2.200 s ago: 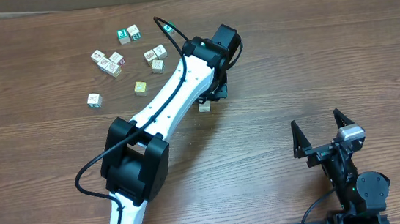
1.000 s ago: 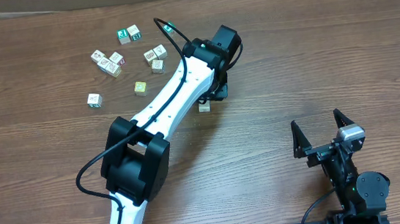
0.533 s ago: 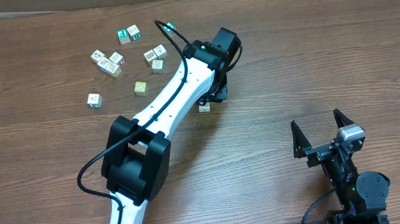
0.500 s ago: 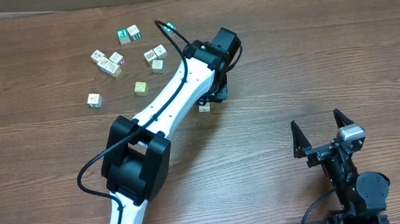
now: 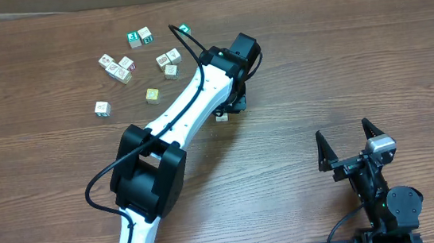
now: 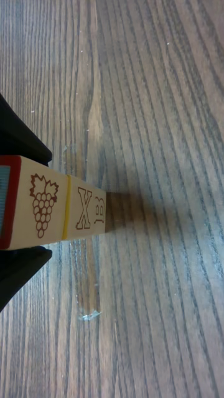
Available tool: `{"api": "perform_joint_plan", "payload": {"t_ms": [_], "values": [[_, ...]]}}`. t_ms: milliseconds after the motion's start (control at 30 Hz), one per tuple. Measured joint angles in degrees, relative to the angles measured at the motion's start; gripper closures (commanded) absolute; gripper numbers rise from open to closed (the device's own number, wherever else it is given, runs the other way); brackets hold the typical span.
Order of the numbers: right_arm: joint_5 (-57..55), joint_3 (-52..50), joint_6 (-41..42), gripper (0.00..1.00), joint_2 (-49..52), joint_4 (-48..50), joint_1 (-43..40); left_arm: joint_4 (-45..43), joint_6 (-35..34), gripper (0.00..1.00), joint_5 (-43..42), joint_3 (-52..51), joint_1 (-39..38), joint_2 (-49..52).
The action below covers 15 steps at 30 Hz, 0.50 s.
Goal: Form a tower
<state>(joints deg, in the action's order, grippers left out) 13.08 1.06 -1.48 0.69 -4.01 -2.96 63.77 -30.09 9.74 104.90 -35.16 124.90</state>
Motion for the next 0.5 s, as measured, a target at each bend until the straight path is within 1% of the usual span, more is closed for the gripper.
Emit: {"api": "perform_joint_plan", "payload": {"t_ms": [400,500], "values": [[0.0,0.0,0.0,0.0,0.0,0.0,0.0,-0.66,-0.07,0.64,-0.02,-0.44,0.0,0.11],[-0.02,0.0,-0.02,0.0,0.0,0.0,0.0,-0.83,-0.31,0.67,-0.02,-0.81,0.0,0.17]]}}
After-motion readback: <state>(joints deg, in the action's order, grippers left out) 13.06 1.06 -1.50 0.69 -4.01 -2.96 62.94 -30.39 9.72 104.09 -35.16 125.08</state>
